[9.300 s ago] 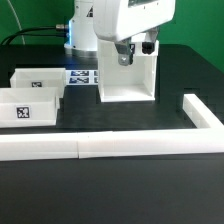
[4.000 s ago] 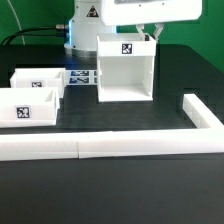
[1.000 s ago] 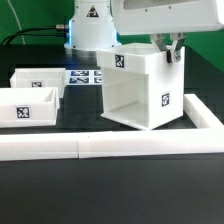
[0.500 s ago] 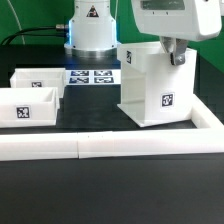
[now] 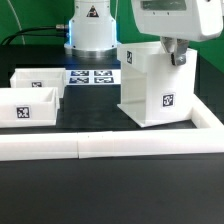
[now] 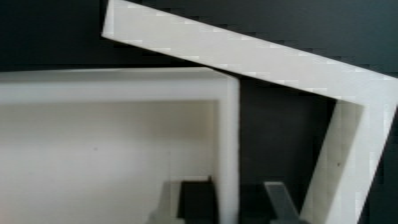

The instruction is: Assemble drawer

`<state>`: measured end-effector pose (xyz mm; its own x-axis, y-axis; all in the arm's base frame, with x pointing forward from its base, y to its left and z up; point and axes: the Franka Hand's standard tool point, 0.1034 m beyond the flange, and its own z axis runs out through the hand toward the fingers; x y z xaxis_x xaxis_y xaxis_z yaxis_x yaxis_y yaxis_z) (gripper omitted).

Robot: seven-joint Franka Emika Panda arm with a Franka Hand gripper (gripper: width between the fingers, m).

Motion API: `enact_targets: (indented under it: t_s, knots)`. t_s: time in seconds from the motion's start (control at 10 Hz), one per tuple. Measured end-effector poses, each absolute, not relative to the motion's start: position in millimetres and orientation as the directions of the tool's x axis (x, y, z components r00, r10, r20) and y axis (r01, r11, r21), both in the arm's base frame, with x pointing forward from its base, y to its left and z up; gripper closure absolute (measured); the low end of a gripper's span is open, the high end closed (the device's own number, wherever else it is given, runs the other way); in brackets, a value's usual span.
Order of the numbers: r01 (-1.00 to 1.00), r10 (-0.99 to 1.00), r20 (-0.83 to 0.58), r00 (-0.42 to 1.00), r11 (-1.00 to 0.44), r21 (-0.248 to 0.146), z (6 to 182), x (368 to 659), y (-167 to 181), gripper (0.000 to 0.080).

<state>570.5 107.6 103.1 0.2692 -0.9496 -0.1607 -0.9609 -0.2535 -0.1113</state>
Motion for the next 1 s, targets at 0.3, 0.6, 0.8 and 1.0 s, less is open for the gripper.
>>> enact_targets:
  t_s: [0.3, 0.6, 0.8, 1.0]
  knots:
    - [-0.974, -0.958, -0.189, 0.215, -0.197, -0.11, 100.4, 588.6, 105.7, 0.0758]
    - [-0.977, -0.958, -0.201, 0.203, -0.185, -0.106, 100.7, 608.5, 103.6, 0.0758]
    - [-0.986, -0.964, -0.216, 0.153, -0.134, -0.104, 100.8, 629.4, 108.2, 0.0758]
    - [-0.988, -0.968, -0.216, 0.126, -0.103, -0.115, 100.7, 645.2, 109.1, 0.0758]
